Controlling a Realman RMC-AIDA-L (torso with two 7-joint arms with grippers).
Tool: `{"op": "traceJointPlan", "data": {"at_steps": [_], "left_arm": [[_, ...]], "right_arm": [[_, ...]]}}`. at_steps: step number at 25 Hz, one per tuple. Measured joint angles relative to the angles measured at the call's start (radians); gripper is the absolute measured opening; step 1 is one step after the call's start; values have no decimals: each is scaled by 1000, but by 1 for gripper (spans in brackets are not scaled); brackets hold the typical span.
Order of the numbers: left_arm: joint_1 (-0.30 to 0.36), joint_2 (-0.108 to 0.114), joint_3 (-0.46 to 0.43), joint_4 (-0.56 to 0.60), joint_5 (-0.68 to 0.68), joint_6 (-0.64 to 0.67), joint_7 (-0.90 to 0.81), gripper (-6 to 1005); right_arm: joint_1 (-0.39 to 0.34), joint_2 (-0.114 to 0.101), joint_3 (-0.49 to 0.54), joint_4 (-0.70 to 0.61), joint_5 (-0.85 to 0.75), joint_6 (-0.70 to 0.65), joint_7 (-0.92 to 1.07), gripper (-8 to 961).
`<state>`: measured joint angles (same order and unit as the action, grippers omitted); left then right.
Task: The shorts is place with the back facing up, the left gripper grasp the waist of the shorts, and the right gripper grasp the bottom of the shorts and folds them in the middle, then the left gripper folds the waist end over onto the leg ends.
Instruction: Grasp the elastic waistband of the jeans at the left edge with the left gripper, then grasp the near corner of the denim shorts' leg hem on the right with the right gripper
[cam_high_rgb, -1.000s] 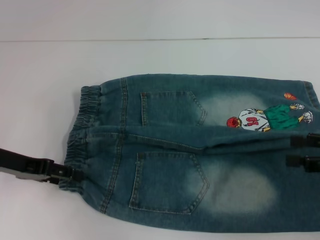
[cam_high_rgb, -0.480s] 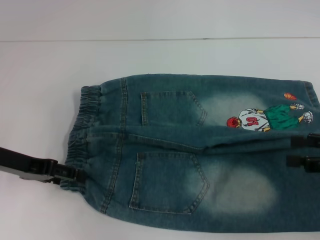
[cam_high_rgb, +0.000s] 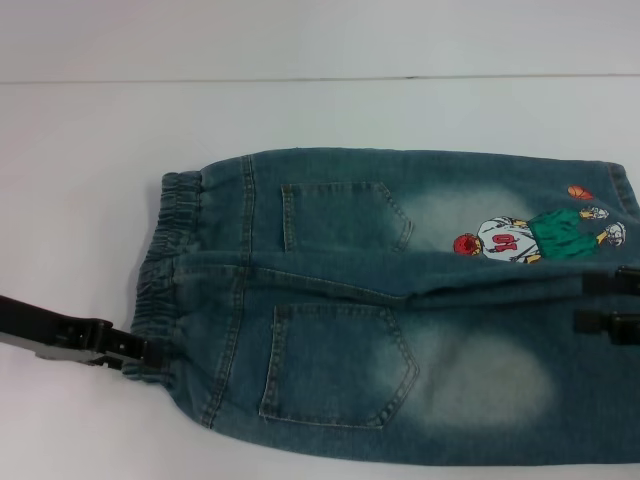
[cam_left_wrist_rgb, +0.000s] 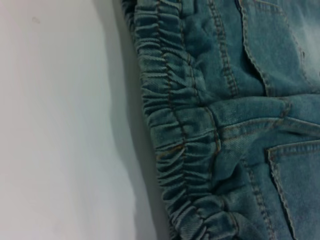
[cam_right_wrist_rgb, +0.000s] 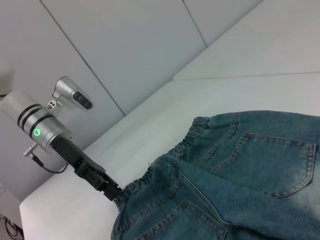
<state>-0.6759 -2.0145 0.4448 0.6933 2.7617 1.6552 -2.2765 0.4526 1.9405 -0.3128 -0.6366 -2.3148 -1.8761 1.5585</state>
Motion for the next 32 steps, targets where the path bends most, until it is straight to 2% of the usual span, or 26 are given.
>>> {"op": "traceJointPlan", "data": {"at_steps": [3,14,32], "left_arm": [[-1,0,0,0,8,-3,0,649],[0,0,6,2,26,-28,8,224],[-5,6,-1,4,23,-20,11,57]], "right_arm": [[-1,1,0,0,0,0,0,947],[0,2,2,0,2,0,7,946],[-2,5,5,0,3,0,11,945]]}}
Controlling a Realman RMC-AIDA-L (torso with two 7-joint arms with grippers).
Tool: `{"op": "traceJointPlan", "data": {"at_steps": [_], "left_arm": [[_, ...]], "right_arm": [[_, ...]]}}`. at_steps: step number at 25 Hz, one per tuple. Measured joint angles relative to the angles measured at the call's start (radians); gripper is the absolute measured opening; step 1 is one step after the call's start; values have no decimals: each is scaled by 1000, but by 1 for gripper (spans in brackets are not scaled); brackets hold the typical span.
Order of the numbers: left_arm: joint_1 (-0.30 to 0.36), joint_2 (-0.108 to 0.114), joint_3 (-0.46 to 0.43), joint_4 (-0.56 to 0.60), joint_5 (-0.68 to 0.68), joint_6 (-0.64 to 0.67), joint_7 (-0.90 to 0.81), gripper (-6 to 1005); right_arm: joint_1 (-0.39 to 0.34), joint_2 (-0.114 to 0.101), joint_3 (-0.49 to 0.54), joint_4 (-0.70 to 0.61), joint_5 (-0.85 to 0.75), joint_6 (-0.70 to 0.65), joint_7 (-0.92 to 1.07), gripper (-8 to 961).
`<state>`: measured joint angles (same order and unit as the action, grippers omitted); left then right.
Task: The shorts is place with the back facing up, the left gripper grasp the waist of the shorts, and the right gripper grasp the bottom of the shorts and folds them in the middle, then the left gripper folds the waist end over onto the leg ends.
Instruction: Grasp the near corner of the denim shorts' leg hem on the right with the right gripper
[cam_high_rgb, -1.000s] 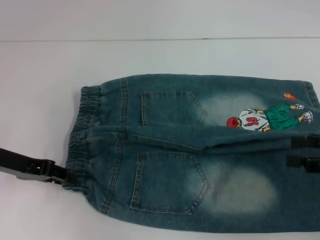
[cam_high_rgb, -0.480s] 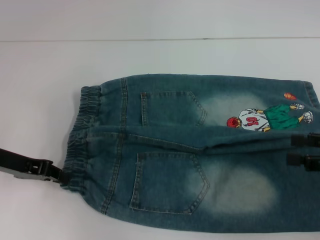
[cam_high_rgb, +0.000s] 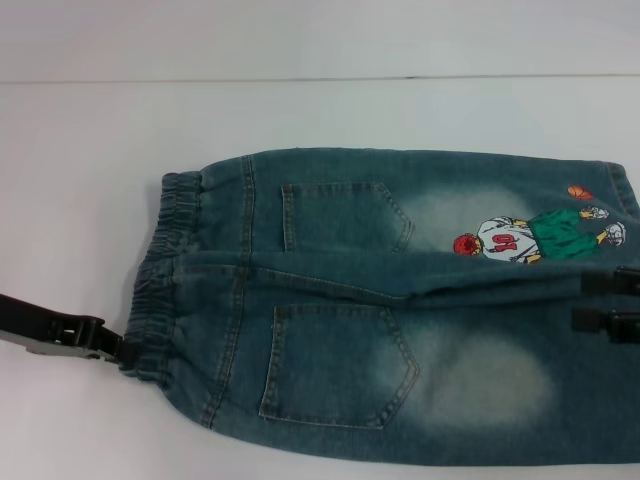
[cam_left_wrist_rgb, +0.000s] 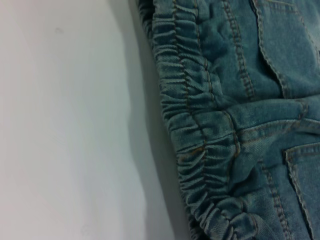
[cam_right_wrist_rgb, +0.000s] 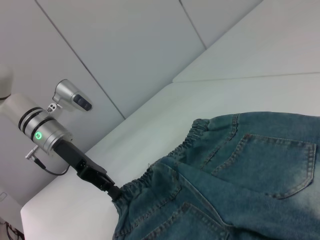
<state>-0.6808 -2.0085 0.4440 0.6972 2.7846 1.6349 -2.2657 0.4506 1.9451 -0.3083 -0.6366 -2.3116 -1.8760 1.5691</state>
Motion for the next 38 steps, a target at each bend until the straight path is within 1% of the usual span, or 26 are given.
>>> {"op": "traceJointPlan", "data": {"at_steps": [7,10,12,16,18,22,26,31,34,38], "left_arm": [[0,1,-1,-1,-4,-2,1,53],[0,1,-1,-2,-4,-3,-1,54],[-2,1,-3,-2,-5,-2,-2,54],[-5,1,-4,-2,-5,-1,-2,54],[-6,1,-4,-2,-5,-1,-3,53],[-7,0,-4,-2,-5,-5,-3,53],[-8,0,-5,-2,-9,-4,-5,54],[-12,0,-7,-2,-16,-3,-6,53],[-15,0,-9,-1,-19,1,-7,53],[-21,1,-9,-2,-19,9,-9,53]], "right_arm": [[-1,1,0,0,0,-2,4,945],[-3,-6,14,-6,0,-15,37,945],[-8,-20,28,-10,0,-35,69,944],[-23,-68,35,-11,0,-77,147,944],[-33,-86,35,-11,0,-91,172,944],[-65,-116,35,-11,-1,-103,215,944],[-106,-135,29,-11,-5,-105,246,944],[-159,-152,31,-11,-6,-106,260,944],[-178,-166,25,-11,-9,-106,286,943],[-185,-184,23,-11,-38,-106,325,943]]}}
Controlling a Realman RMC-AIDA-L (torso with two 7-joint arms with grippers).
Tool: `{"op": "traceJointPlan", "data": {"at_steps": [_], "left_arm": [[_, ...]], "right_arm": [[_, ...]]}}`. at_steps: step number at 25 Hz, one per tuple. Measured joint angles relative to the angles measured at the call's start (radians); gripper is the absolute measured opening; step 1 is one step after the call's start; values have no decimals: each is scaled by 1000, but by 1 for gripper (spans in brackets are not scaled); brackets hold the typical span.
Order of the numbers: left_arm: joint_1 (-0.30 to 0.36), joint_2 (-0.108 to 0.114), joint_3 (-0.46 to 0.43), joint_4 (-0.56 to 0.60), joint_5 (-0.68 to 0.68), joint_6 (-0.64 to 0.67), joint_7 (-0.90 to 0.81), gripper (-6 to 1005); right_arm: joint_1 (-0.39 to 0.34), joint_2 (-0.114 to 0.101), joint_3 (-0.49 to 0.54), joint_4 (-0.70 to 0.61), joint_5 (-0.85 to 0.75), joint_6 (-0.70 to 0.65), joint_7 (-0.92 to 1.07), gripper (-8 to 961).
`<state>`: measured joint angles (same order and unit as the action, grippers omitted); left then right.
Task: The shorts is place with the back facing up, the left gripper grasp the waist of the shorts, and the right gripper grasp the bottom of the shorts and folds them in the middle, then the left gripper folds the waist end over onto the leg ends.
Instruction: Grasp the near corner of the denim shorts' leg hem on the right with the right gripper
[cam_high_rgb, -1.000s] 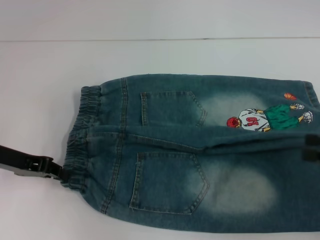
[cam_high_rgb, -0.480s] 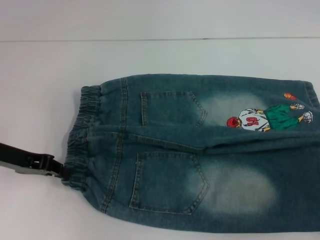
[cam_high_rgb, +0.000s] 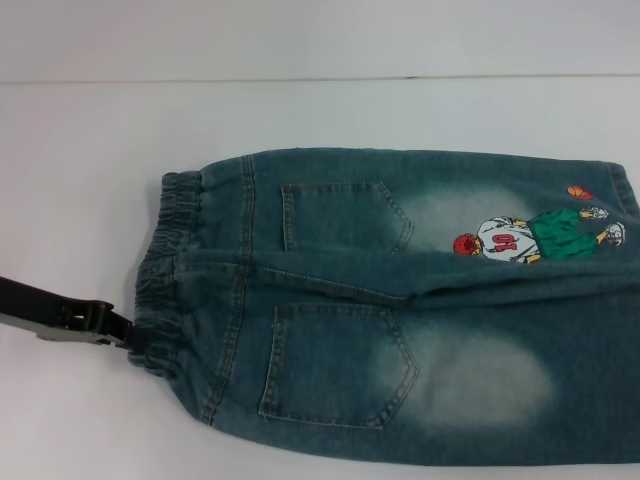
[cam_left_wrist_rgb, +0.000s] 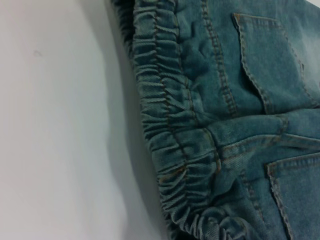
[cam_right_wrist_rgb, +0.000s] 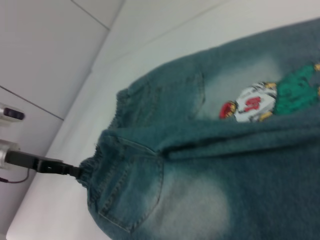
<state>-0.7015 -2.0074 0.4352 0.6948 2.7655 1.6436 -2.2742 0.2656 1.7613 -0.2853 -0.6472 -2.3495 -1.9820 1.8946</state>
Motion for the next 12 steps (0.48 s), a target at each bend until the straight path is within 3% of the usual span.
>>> {"op": "traceJointPlan", "data": {"at_steps": [12], "left_arm": [[-2,6,0,1,0,23,-12,53]], "right_arm": [[18,-34,-1,4,-89,2,106,943]]}}
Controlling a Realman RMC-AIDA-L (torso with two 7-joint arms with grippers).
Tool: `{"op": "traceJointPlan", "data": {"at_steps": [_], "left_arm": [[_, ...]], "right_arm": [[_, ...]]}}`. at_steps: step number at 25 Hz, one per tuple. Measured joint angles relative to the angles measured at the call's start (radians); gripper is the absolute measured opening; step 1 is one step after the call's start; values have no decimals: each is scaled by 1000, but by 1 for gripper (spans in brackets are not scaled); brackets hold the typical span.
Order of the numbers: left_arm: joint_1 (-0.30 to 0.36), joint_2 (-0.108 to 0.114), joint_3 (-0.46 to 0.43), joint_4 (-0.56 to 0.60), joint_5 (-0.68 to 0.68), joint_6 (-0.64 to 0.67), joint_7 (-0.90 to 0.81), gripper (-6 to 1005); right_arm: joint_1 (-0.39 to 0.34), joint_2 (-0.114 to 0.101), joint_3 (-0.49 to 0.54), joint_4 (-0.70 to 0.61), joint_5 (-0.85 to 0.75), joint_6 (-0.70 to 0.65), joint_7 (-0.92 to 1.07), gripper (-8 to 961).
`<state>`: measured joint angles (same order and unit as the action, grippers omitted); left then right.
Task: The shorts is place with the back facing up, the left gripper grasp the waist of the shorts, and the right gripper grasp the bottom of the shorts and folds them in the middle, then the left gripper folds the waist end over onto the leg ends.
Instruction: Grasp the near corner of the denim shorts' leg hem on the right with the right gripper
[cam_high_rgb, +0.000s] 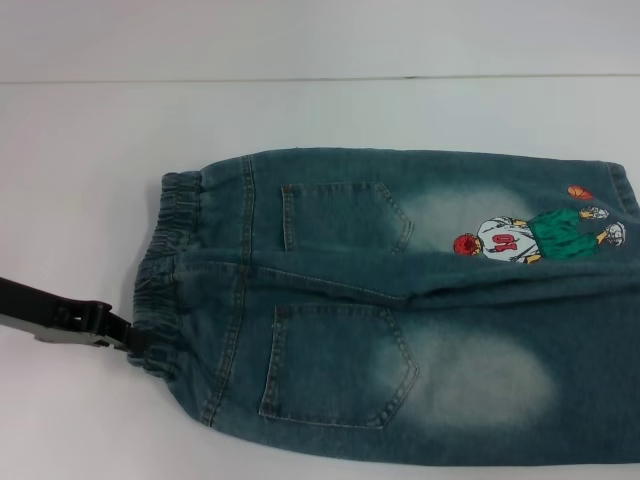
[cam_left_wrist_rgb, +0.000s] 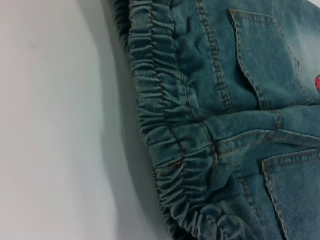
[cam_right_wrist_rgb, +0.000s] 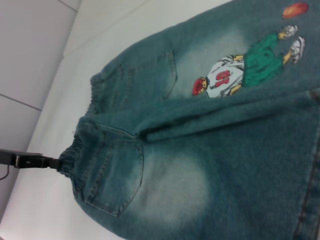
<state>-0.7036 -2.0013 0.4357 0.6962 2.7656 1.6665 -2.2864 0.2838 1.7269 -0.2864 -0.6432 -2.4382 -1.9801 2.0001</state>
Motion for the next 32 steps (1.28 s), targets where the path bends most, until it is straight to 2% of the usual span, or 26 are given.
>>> {"op": "traceJointPlan", "data": {"at_steps": [27,32], "left_arm": [[-7,2,0,-28,-18,-14,20,54],[-6,0,6,-28,-19,-14,21,54]], "right_arm": [[71,1,-21,8,-173,70,72,941],[78,10,-24,9,-177,76,72,941]]}}
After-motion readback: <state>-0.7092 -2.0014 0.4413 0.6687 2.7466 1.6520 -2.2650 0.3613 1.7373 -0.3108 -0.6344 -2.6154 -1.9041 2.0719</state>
